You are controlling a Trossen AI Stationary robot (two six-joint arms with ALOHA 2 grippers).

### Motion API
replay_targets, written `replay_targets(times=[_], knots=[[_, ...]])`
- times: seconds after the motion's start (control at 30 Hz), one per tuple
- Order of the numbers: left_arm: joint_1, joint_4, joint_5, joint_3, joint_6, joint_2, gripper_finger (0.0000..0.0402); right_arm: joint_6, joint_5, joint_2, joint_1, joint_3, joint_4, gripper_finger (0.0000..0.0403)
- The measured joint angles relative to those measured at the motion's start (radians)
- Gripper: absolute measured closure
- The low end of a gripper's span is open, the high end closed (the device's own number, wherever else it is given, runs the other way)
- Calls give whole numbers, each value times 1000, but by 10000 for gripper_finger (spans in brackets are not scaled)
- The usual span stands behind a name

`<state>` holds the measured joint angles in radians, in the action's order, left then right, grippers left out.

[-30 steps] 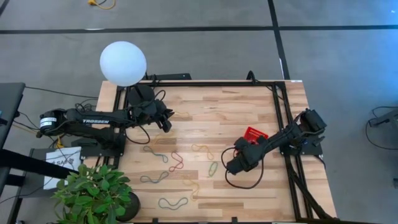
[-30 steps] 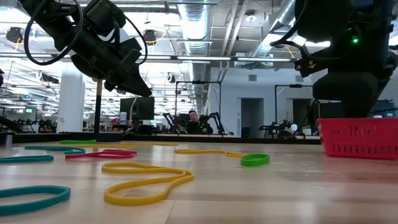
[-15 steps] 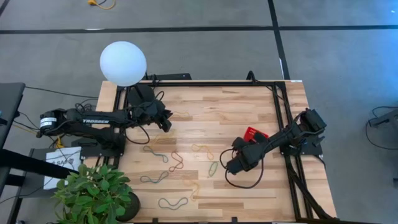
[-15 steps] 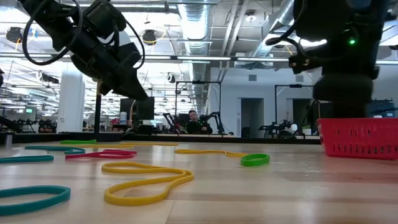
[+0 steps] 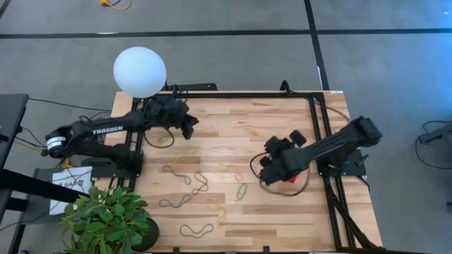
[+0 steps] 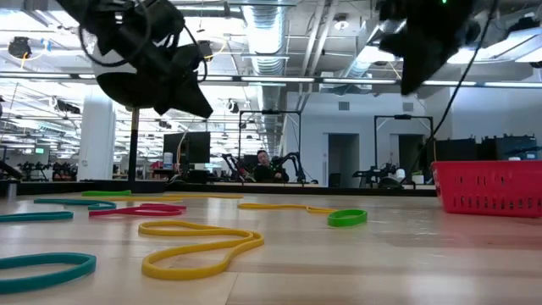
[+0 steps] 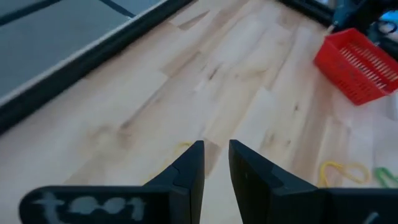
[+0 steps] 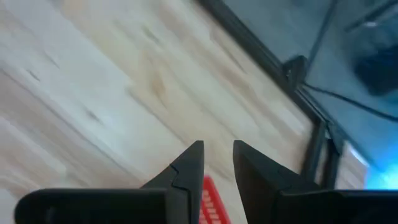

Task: Pick and place rubber bands into bin
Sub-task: Put the yellow rubber band into the basket

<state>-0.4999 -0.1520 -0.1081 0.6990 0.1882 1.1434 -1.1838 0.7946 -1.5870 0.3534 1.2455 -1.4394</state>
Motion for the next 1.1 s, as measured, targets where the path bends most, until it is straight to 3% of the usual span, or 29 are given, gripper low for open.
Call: replay_targets(times=[0.17, 0.33, 0.47, 0.63, 0.8, 1.1], knots=[[-13, -12, -85, 59, -62, 92, 338, 122, -28, 224, -42, -30, 83, 321], [-11, -19, -132, 58, -70, 233, 338, 401, -41, 394, -46, -198, 520, 321], [-11, 47, -145, 57, -117, 343, 338, 524, -88, 443, -56, -382, 846, 321], [2, 112, -169, 57, -229, 466, 338, 510, -100, 456, -79, -556, 1091, 321], [2, 207, -164, 57, -229, 558, 338, 500, -101, 453, -79, -642, 1217, 321], [12, 266, -113, 57, -237, 594, 338, 503, -116, 453, -79, -646, 1216, 321]])
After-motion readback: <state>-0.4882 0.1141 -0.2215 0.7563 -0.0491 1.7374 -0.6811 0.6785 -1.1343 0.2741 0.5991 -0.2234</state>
